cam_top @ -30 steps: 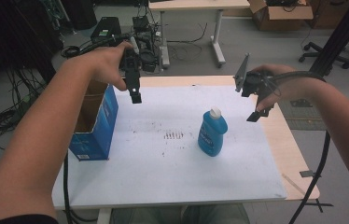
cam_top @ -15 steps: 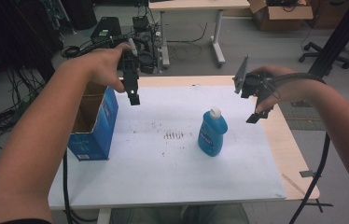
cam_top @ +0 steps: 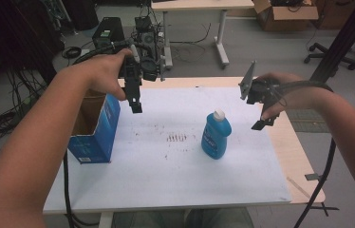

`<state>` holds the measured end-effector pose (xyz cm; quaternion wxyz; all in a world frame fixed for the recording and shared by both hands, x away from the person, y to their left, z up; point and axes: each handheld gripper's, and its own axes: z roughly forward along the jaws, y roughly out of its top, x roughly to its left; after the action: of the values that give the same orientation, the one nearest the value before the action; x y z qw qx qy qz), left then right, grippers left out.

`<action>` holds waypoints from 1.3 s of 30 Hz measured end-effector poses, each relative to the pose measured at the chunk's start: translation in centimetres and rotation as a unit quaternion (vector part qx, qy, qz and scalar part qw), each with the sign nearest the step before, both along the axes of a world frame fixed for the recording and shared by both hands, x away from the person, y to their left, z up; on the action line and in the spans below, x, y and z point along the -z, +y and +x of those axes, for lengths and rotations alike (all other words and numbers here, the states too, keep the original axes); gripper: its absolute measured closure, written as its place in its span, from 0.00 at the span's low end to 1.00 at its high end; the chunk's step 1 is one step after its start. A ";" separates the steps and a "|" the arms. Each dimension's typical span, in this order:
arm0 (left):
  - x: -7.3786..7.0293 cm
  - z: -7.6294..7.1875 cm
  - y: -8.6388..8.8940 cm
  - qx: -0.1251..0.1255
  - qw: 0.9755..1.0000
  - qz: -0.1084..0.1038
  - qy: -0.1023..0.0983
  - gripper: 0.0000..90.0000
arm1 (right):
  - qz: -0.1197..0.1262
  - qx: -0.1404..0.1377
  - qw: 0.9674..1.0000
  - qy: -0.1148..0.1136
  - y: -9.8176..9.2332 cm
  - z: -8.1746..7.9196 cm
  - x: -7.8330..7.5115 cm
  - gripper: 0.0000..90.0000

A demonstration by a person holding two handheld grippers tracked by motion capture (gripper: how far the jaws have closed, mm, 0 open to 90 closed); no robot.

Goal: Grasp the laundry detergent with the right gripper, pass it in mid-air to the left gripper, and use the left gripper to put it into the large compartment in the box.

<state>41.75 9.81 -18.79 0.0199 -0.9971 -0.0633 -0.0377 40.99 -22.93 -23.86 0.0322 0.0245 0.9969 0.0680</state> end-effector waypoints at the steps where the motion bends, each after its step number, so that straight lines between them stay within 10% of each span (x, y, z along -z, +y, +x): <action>1: 0.1 -0.2 0.0 0.000 1.000 0.000 0.000 0.00 | 0.002 0.000 1.000 -0.001 0.0 -0.1 0.0 0.05; 39: 4.9 -8.1 0.8 0.025 0.999 0.004 0.040 0.00 | 0.027 0.016 0.999 0.012 -0.6 -2.3 2.4 0.05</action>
<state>33.65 10.61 -23.70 0.0253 -0.9990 -0.0378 0.0010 38.71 -23.51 -26.27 0.0201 0.0419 0.9945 0.0936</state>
